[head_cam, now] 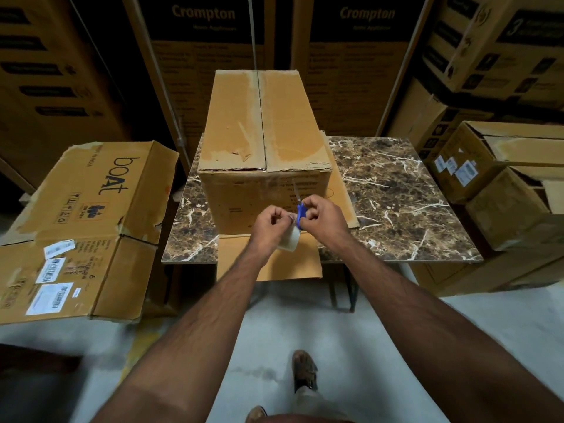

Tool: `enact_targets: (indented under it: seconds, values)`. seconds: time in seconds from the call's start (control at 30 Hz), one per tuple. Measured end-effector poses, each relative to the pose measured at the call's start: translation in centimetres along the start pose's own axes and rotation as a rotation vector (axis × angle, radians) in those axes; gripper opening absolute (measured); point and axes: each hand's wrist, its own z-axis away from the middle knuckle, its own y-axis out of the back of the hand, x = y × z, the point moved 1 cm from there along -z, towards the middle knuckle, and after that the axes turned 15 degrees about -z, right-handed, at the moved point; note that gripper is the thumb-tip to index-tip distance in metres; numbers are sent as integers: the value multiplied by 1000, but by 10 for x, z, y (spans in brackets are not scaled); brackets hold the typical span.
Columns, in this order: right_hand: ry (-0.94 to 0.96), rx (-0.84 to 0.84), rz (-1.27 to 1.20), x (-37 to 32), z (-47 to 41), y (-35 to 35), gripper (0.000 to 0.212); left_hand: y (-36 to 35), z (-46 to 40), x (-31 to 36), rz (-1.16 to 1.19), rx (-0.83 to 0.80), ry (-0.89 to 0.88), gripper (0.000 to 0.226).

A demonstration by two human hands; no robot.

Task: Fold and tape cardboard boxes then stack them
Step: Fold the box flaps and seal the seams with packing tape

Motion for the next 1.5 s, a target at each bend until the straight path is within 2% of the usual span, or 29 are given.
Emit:
enact_targets:
  seconds: [0.27, 0.63, 0.77, 0.83, 0.93, 0.97, 1.0, 1.07, 1.17, 1.27, 1.33, 1.4, 1.5]
  values:
    - [170, -66, 95, 4, 6, -1, 29, 0, -5, 3, -48, 85, 42, 11]
    - [382, 146, 146, 3, 13, -2, 33, -2, -12, 24, -45, 122, -12, 5]
    - [436, 164, 145, -3, 15, -1, 33, -4, -12, 26, -4, 144, -2, 4]
    - [465, 182, 150, -5, 16, 0, 33, -2, -13, 27, 32, 143, 5, 15]
    - [484, 202, 141, -5, 21, 2, 33, 2, -12, 30, 107, 51, 24, 75]
    - [486, 205, 137, -4, 22, 3, 33, 2, -12, 30, 102, 25, 25, 82]
    - [489, 209, 136, -4, 24, 4, 33, 3, -10, 32, 95, 13, 26, 80]
    - [496, 222, 133, -5, 27, 4, 34, 2, -9, 34, 81, 30, 28, 62]
    - [477, 260, 100, -10, 25, 4, 33, 0, -10, 39, 136, 63, 21, 46]
    - [347, 298, -30, -14, 25, 6, 32, -5, -8, 43, 168, 79, -13, 42]
    - [248, 332, -165, -17, 23, 11, 23, -10, -6, 47, 167, 67, -46, 41]
    - [163, 423, -276, -17, 18, 22, 15, -16, -5, 54, 184, 48, -76, 41]
    - [73, 548, -367, -10, 12, 49, 14, -27, -9, 61, 193, -12, -98, 41]
